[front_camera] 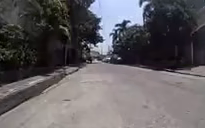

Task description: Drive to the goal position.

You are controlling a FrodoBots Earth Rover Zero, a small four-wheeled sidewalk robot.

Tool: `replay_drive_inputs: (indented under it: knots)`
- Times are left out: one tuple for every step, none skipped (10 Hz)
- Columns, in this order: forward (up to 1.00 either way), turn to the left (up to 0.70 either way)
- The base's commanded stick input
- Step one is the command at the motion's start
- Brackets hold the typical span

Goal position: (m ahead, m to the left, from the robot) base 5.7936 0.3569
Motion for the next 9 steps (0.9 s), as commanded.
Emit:
replay_drive_inputs:
  knots:
    - [1.0,0.0]
    - [1.0,0.0]
    - [1.0,0.0]
    - [1.0,0.0]
    - [1.0,0.0]
    - [1.0,0.0]
    - [1.0,0.0]
    - [1.0,0.0]
    - [1.0,0.0]
